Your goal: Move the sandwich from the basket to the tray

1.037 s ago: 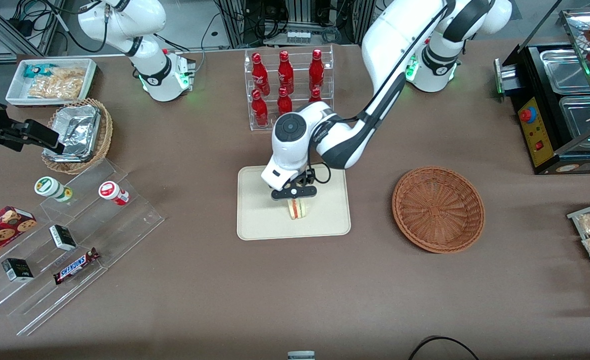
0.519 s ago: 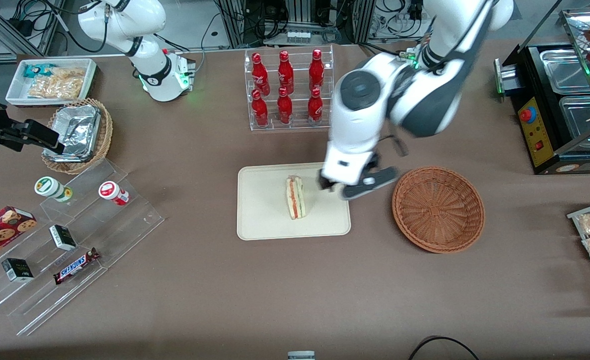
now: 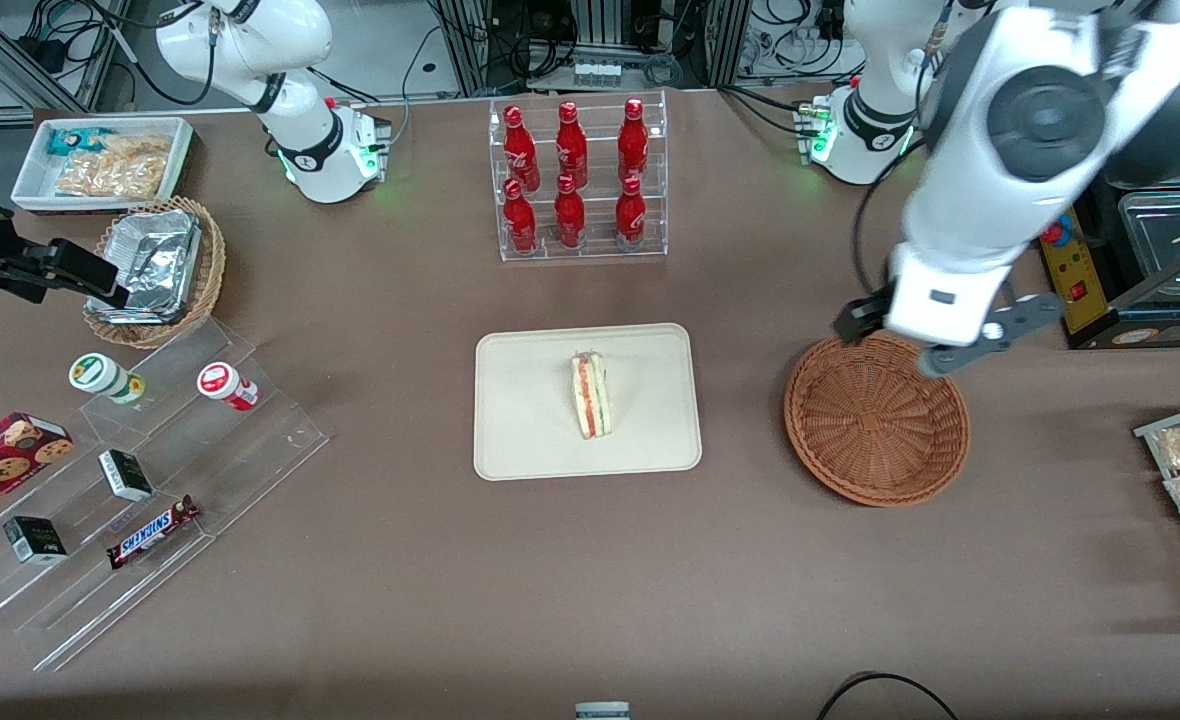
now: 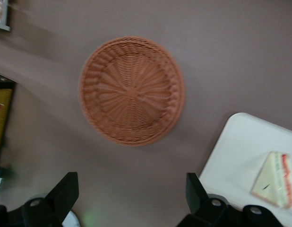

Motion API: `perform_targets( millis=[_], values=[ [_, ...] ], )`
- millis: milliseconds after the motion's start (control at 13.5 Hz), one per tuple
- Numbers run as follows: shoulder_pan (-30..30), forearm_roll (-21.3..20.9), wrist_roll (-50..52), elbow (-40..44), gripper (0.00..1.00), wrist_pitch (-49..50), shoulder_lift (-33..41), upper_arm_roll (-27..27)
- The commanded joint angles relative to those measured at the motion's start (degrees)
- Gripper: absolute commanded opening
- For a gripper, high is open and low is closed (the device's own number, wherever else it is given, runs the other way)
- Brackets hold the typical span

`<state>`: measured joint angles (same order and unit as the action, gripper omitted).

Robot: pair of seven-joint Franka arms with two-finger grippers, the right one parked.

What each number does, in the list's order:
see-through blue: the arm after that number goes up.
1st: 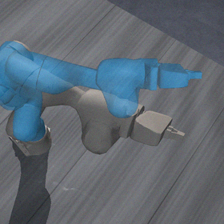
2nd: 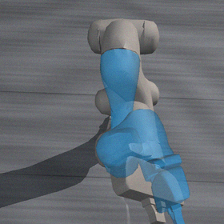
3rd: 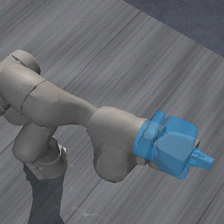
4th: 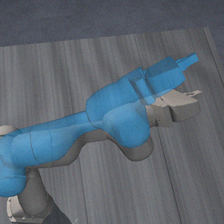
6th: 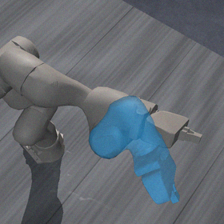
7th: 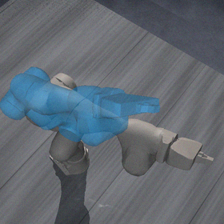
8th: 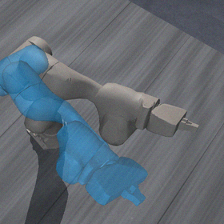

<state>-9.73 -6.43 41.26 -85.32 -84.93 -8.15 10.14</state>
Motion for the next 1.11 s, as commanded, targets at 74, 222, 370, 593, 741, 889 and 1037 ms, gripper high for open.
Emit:
perform_targets(
  millis=[74, 222, 370, 593, 741, 889, 1037],
  values=[
    [6.8, 1.4, -15.4, -2.1, 1.00, 6.0, 5.6, 0.8],
    [9.9, 2.6, -23.6, -2.6, 1.00, 8.5, 7.4, 0.7],
    [12.4, 2.8, -29.8, -5.4, 1.00, 8.6, 10.1, 0.7],
    [15.2, 2.9, -34.8, -6.4, 1.00, 9.1, 12.0, 0.7],
    [15.4, 3.0, -35.6, -6.4, 1.00, 10.6, 12.4, -0.1],
    [15.2, 3.2, -36.6, -5.8, 1.00, 10.1, 12.1, -1.3],
    [15.4, 4.8, -36.6, -4.0, 1.00, 9.7, 11.7, -1.4]
  ],
)
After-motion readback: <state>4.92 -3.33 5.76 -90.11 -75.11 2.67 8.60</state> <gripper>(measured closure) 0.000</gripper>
